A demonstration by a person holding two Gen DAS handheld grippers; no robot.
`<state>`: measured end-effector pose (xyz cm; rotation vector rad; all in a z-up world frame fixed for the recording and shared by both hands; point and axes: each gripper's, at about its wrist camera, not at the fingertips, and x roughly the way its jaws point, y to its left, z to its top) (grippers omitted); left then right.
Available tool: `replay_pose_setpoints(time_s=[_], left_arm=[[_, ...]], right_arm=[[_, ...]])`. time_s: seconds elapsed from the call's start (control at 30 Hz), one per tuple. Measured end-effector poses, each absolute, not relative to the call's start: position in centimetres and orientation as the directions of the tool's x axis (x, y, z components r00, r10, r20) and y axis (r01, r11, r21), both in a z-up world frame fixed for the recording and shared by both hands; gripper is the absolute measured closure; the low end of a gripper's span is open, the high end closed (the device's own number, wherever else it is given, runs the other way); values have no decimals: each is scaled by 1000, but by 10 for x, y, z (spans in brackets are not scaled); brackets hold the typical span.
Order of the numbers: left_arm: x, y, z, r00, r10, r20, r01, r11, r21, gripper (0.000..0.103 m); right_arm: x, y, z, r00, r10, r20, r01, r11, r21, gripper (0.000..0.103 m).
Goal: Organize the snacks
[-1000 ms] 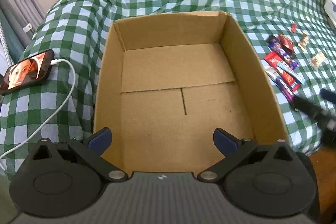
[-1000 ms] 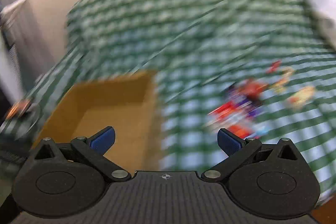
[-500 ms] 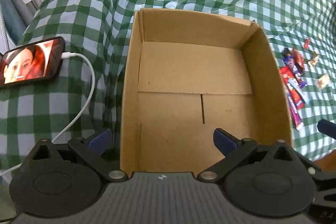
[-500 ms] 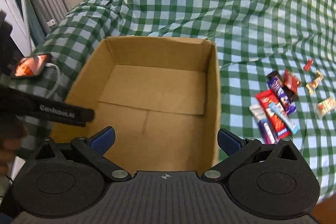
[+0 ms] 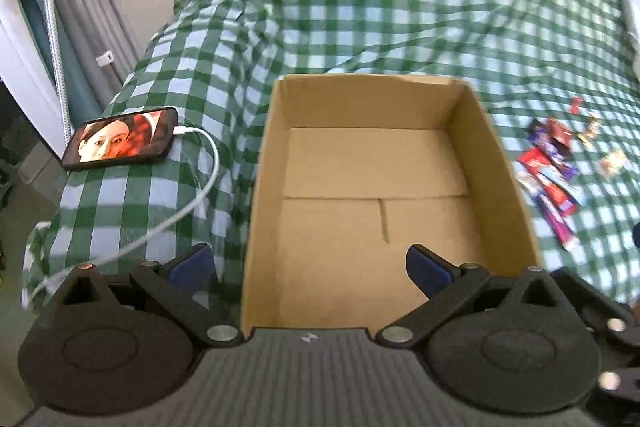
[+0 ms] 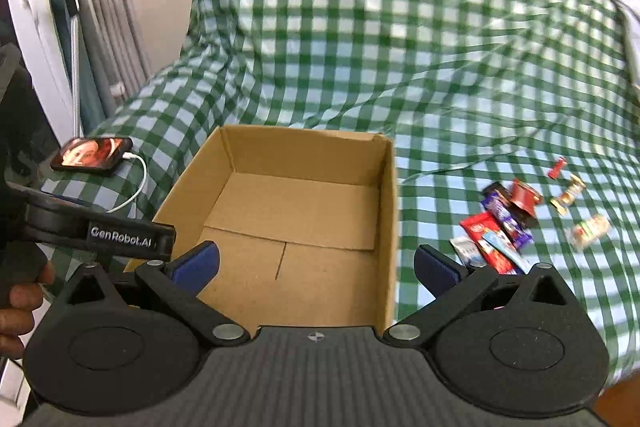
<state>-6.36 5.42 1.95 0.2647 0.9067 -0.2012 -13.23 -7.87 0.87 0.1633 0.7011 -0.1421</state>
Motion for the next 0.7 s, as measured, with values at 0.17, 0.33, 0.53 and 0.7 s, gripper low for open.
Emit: replay_pose_setpoints(time_s=[0.17, 0.33, 0.53, 0.7], left_arm=[[-129, 55, 48, 625, -90, -775, 304, 943, 135, 0], [-170, 64, 58, 664, -47, -747, 243, 957, 156, 0], [-195, 74, 54, 676, -40, -735, 251, 951, 179, 0], [-193, 79, 47, 656, -67, -751, 267, 952, 149, 0]], right_arm=[[-201, -74, 25, 799, -100, -593, 218, 967, 130, 0], [-242, -62, 43, 834, -93, -544, 191, 973, 127, 0], [-267, -49, 50, 854, -78, -515, 176, 974, 144, 0], [-270, -47, 51, 855, -81, -512, 178, 973, 143, 0]])
